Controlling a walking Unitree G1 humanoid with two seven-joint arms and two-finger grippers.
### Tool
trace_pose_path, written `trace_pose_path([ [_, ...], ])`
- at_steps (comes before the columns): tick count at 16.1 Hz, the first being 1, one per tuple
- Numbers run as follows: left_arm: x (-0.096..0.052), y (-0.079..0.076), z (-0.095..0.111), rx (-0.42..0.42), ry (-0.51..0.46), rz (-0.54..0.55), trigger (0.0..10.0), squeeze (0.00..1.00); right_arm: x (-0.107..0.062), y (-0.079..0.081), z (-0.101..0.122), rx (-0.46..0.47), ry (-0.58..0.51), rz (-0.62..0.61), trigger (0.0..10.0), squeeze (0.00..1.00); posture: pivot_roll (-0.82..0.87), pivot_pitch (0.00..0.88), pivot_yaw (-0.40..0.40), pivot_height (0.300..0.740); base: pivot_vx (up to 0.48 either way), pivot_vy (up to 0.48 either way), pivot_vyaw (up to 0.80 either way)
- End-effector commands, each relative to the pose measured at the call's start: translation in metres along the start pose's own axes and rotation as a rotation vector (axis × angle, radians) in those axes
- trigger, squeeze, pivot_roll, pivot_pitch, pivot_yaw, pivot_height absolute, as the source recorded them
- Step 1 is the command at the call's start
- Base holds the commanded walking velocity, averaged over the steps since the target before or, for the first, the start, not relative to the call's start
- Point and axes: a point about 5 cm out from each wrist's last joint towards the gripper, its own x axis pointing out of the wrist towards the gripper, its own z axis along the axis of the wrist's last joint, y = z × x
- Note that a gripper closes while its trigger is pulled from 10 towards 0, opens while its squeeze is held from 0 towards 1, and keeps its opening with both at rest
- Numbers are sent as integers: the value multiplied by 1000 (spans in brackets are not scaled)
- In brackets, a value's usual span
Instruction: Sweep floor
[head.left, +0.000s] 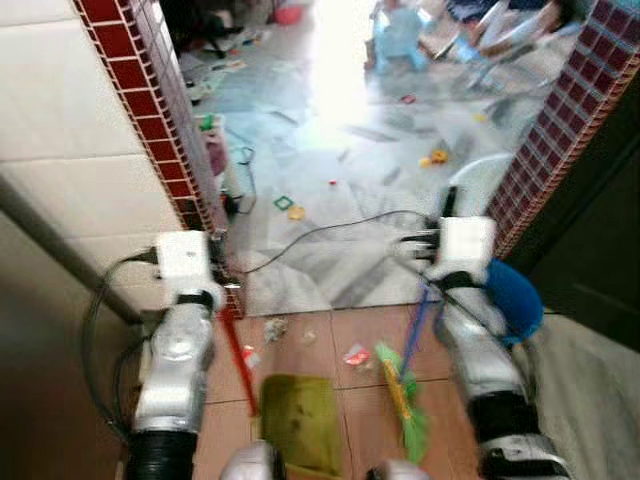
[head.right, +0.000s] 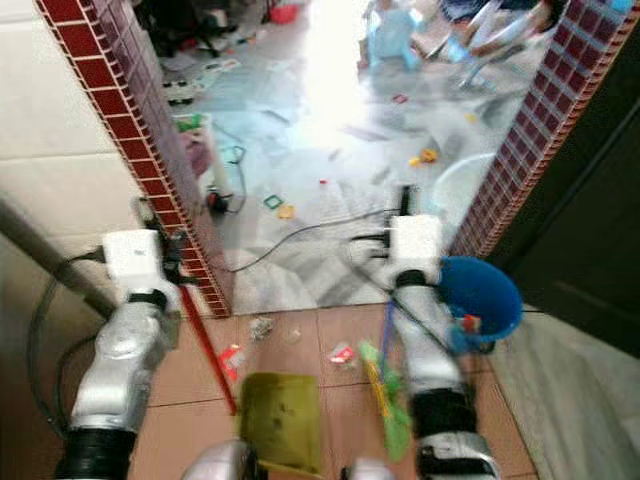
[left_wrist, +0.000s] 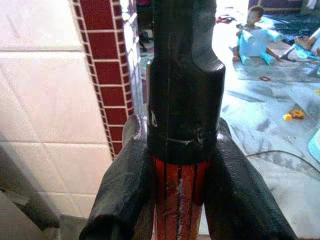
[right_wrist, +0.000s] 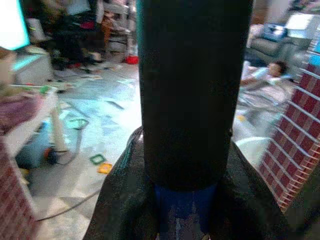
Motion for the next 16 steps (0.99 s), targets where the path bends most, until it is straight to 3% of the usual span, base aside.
trace_pose_path([
  [1,3,1,16,35,-60,10,10000,0,3,-2,6,13,-28,-19,10000,0,-19,0,47,740,0,0,0],
  [12,-4,-5,16,20,-63,15,10000,0,-5,0,-2,-1,2,21,10000,0,-7,0,5,740,0,0,0],
  [16,-5,-4,16,27,-64,0,10000,0,-3,-1,-1,-11,0,16,10000,0,-3,0,6,740,0,-322,138],
])
